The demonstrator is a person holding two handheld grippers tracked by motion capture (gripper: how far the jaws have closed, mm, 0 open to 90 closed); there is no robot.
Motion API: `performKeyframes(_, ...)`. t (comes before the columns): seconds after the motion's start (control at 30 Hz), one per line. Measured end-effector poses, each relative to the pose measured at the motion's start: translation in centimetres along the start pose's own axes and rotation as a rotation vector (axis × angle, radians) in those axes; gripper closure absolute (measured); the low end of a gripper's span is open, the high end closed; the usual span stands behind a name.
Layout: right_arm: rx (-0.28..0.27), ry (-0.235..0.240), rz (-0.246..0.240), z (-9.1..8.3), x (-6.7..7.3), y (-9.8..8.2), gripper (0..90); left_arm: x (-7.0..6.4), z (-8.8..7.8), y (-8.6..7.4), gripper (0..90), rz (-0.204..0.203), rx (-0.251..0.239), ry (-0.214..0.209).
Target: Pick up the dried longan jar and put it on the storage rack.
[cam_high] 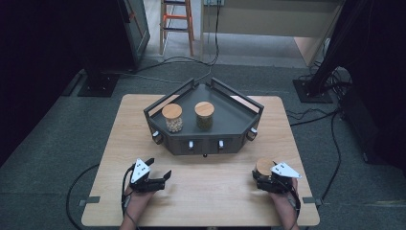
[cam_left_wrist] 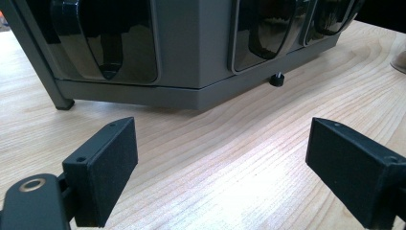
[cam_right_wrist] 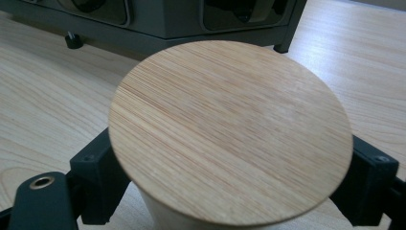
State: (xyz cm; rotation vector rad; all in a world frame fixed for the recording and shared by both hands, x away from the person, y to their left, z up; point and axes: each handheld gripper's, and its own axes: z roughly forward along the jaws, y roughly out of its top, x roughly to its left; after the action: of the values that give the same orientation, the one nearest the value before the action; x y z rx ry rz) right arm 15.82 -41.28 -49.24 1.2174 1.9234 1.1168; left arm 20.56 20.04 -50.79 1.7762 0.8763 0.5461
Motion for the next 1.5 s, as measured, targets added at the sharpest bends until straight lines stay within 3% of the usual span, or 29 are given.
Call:
performKeyframes(0.33,0.004,0.007,-0.021,0.16,-0.01,-0.25,23.7,-0.21,0.1,0.13,10.6,0.013,0.003,-0.001)
performKeyframes(1.03,0.0,0.021,-0.005,0.11,-0.36,-0.4,25.0,-0.32,0.26,0.13,10.6,0.014,0.006,0.0)
performKeyframes(1.5,-0.035,0.016,0.014,-0.38,-0.4,-0.7,25.3,-0.31,0.14,0.11,10.6,0.01,0.004,0.006)
